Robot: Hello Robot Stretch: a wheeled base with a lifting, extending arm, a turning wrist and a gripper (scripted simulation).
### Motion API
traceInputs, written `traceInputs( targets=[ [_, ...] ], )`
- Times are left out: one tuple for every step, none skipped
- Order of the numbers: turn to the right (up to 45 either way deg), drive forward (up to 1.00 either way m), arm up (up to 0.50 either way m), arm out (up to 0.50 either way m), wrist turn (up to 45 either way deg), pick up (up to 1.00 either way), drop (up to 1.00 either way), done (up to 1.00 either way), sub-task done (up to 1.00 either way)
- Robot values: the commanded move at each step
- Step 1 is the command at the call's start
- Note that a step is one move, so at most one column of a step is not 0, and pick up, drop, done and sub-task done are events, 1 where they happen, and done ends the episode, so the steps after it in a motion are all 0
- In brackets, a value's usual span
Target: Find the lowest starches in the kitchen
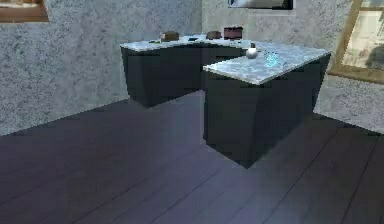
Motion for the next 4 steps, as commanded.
traceInputs(
  targets=[
    [-42.0,0.0,0.0,0.0,0.0,0.0,0.0,0.0,0.0],
    [0.0,0.25,0.0,0.0,0.0,0.0,0.0,0.0,0.0],
    [-45.0,0.0,0.0,0.0,0.0,0.0,0.0,0.0,0.0],
    [-36.0,0.0,0.0,0.0,0.0,0.0,0.0,0.0,0.0]
  ],
)
